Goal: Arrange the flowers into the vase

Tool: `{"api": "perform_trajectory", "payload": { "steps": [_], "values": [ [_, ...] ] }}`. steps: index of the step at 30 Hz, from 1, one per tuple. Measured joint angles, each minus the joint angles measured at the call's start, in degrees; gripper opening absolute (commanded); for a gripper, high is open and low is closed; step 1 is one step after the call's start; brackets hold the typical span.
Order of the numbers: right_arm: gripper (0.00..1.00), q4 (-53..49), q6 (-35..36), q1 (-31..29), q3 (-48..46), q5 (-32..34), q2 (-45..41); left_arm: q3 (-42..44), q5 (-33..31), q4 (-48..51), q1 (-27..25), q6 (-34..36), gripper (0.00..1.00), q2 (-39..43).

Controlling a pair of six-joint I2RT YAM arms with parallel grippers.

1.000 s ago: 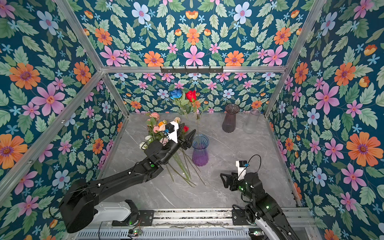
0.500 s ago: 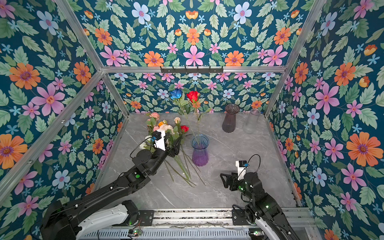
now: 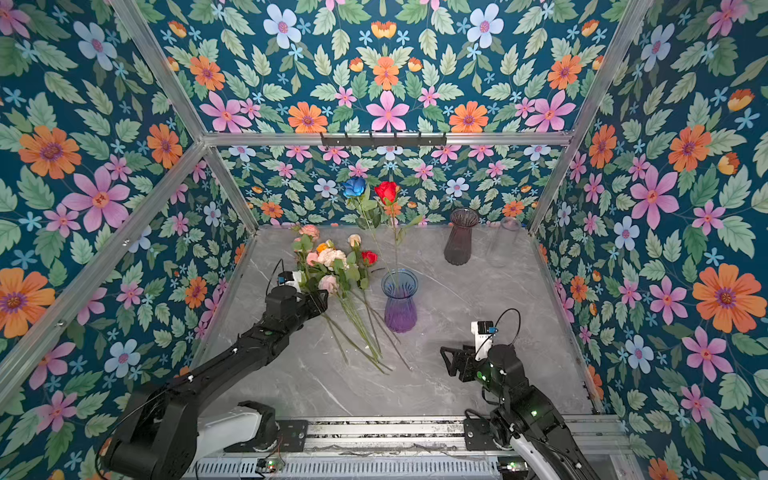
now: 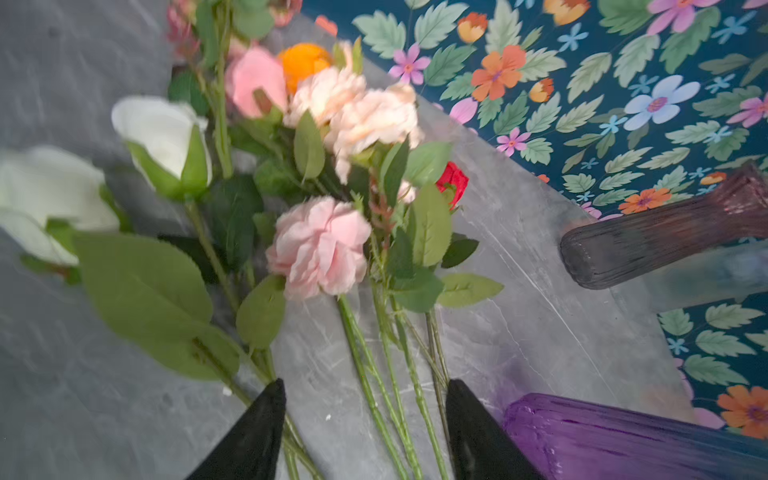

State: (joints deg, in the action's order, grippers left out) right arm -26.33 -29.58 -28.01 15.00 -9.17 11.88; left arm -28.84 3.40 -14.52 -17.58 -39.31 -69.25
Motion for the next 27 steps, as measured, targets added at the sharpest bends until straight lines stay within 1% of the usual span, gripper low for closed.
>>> {"api": "perform_trajectory", "payload": {
  "steps": [2, 4, 6, 8, 11, 16, 19, 20, 22, 23, 27],
  "values": [
    [0.86, 0.00, 0.00, 0.00, 0.00, 0.00, 0.07, 0.20, 1.20, 0.02, 1.29, -2.95, 0.52, -1.46],
    [0.86, 0.00, 0.00, 0.00, 0.00, 0.00, 0.09, 0.22, 1.55, 0.13, 2.23, -6.05, 0.52, -2.73],
    [0.86, 0.00, 0.00, 0.00, 0.00, 0.00, 0.09, 0.22, 2.51, 0.33, 3.10, -9.64, 0.46, -4.07],
    [0.86, 0.00, 0.00, 0.02, 0.00, 0.00, 0.09, 0.20, 3.13, 0.46, 3.48, -12.31, 0.43, -5.22],
    [0.86, 0.00, 0.00, 0.04, 0.00, 0.00, 0.09, 0.11, 4.28, 1.20, 4.02, -16.44, 0.43, -6.27],
    [0.86, 0.00, 0.00, 0.02, 0.00, 0.00, 0.09, -0.04, 5.46, 2.71, 4.50, -22.01, 0.47, -6.78],
    [0.86, 0.00, 0.00, 0.02, 0.00, 0.00, 0.09, -0.70, 5.97, 4.46, 4.50, -25.40, 0.47, -7.76],
    [0.86, 0.00, 0.00, 0.02, 0.00, 0.00, 0.09, -1.07, 6.29, 5.42, 4.50, -26.64, 0.46, -8.44],
    [0.86, 0.00, 0.00, 0.02, 0.00, 0.00, 0.09, -1.86, 6.93, 7.08, 4.50, -28.30, 0.35, -9.86],
    [0.86, 0.00, 0.00, 0.02, 0.00, 0.00, 0.09, -2.19, 6.99, 7.74, 4.50, -28.37, 0.32, -10.58],
    [0.86, 0.00, 0.00, 0.02, 0.00, 0.00, 0.02, -2.47, 7.17, 8.90, 4.50, -29.46, 0.32, -12.37]
  ]
}}
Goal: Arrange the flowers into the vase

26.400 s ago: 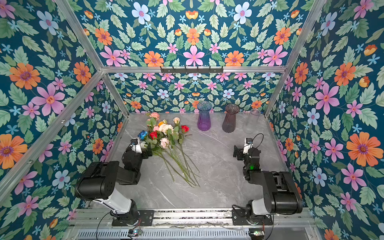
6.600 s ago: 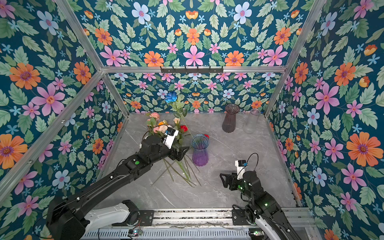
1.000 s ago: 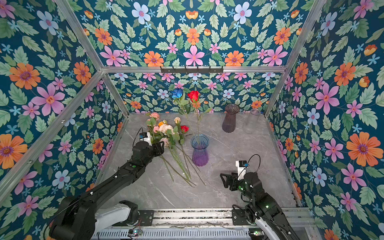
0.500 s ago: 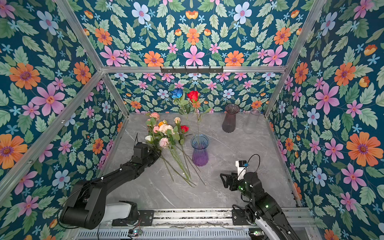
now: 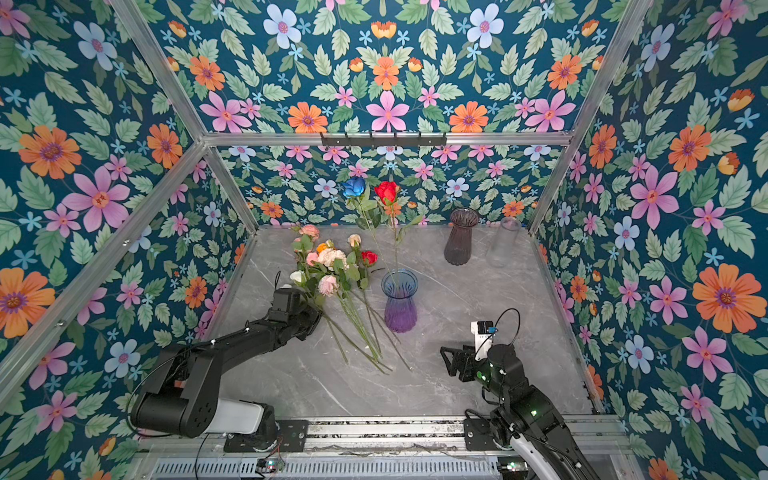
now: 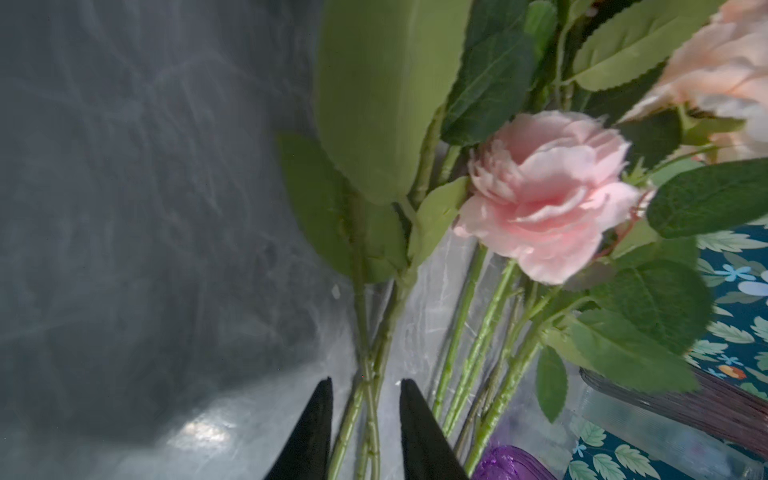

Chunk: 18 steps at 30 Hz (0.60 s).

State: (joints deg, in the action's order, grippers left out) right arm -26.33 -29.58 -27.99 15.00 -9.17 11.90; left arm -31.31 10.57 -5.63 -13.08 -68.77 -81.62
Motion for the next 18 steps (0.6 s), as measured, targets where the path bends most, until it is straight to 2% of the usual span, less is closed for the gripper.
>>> {"api": "perform_trajectory", "payload": {
  "steps": [6, 12, 16, 18],
  "values": [
    [0.86, 0.00, 0.00, 0.00, 0.00, 0.00, -0.17, -0.02, -0.07, -0.28, 0.11, 0.44, 0.35, -1.11],
    [0.86, 0.00, 0.00, 0.02, 0.00, 0.00, -0.35, -0.55, -0.24, -2.23, 0.24, 2.67, 0.32, -2.62],
    [0.86, -0.02, 0.00, 0.02, 0.00, 0.00, -0.66, 0.35, -0.26, -4.22, 0.57, 3.19, 0.28, -2.73],
    [0.86, -0.02, 0.00, 0.02, 0.00, 0.02, -0.68, 0.96, -0.33, -5.11, 0.72, 3.32, 0.22, -2.40]
  ]
}}
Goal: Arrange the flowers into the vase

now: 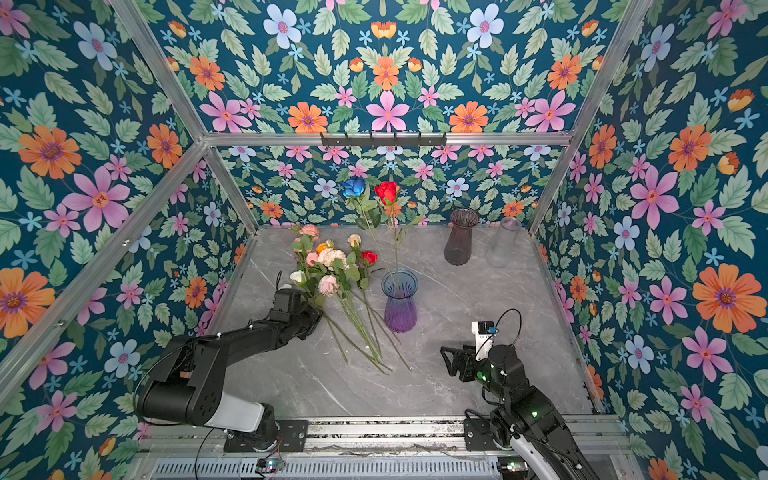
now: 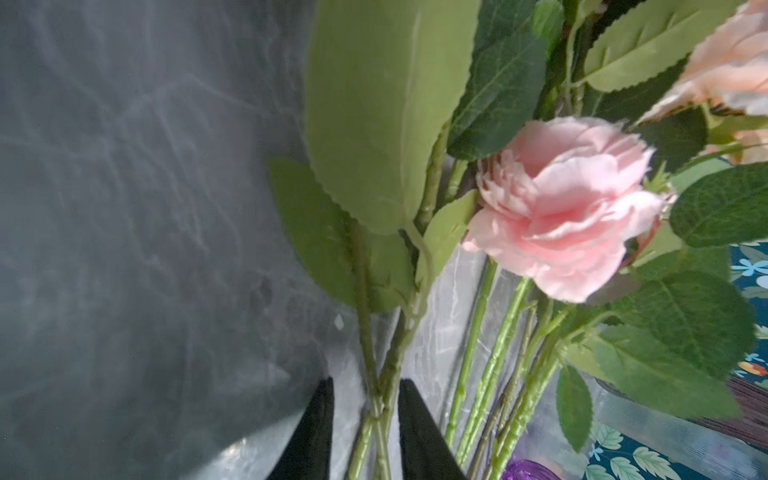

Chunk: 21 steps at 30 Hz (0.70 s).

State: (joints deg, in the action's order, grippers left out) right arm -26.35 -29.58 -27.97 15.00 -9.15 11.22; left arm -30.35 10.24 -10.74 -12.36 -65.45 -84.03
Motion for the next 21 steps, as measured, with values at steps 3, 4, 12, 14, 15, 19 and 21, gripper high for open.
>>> {"api": "perform_trajectory", "payload": {
  "steps": [3, 4, 12, 14, 15, 19, 21],
  "values": [
    [0.86, 0.00, 0.00, 0.00, 0.00, 0.37, -0.04, 0.24, -0.09, -1.05, 0.37, 0.37, 0.15, 0.31],
    [0.86, 0.00, 0.00, 0.00, 0.00, 0.35, -0.04, 0.26, -0.09, -1.46, 0.48, 0.52, 0.15, 0.35],
    [0.86, 0.00, 0.00, 0.00, 0.00, 0.35, -0.13, 0.57, 0.33, -2.93, 1.44, 2.47, 0.10, 2.21],
    [0.86, 0.00, 0.00, 0.00, 0.00, 0.37, -0.13, 0.74, 0.33, -3.30, 1.49, 2.67, 0.11, 3.28],
    [0.86, 0.00, 0.00, 0.00, 0.00, 0.37, -0.13, 0.83, 0.33, -3.41, 1.49, 2.84, 0.14, 3.74],
    [0.85, 0.00, 0.00, -0.02, 0.00, 0.37, -0.13, 0.96, 0.90, -3.82, 1.55, 3.30, 0.52, 4.76],
    [0.85, 0.00, 0.00, -0.02, 0.00, 0.37, -0.13, 1.27, 1.62, -4.17, 1.60, 3.23, 0.56, 4.70]
  ]
}}
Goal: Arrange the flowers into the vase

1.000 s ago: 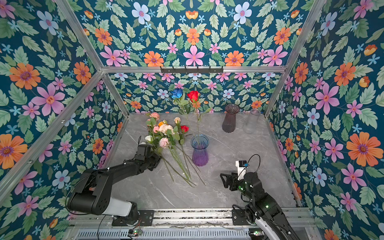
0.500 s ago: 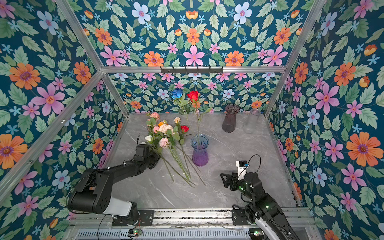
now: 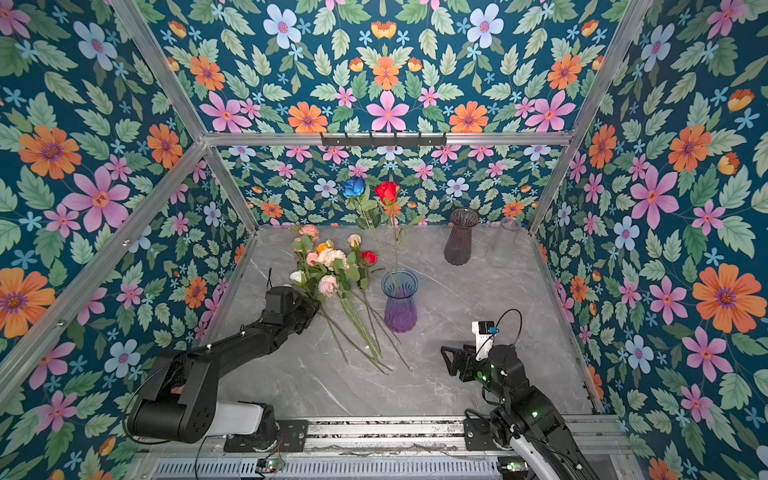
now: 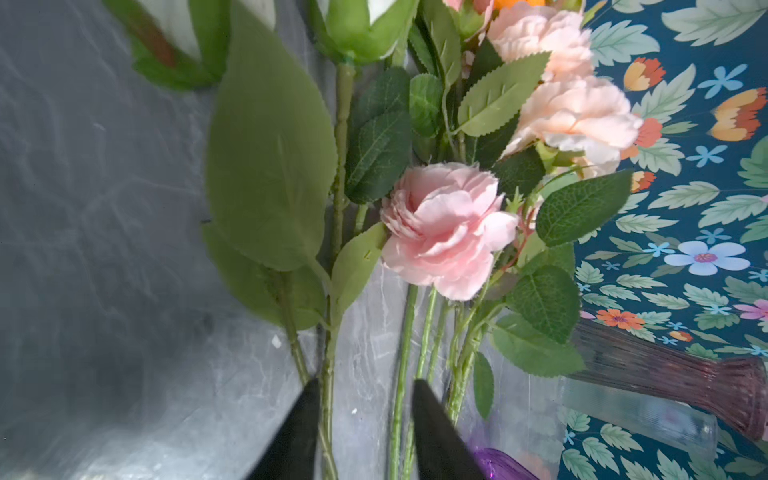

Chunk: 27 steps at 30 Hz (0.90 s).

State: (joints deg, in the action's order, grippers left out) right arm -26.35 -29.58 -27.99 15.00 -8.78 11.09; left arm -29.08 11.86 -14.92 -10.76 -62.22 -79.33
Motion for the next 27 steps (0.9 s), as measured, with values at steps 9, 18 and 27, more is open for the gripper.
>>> {"api": "perform_trajectory", "payload": {
  "steps": [9, 18, 27],
  "values": [
    [0.85, -0.02, 0.00, -0.02, 0.00, 0.02, 0.00, 3.41, 3.32, -5.53, 0.26, -2.40, 0.45, -3.65],
    [0.85, -0.02, 0.00, 0.00, 0.00, 0.02, -0.04, 3.26, 5.29, -11.67, 1.01, -3.82, 0.29, -8.20],
    [0.85, -0.02, 0.00, 0.02, 0.00, 0.02, -0.07, 2.47, 7.04, -13.53, 2.29, -3.21, 0.06, -8.37]
  ]
}}
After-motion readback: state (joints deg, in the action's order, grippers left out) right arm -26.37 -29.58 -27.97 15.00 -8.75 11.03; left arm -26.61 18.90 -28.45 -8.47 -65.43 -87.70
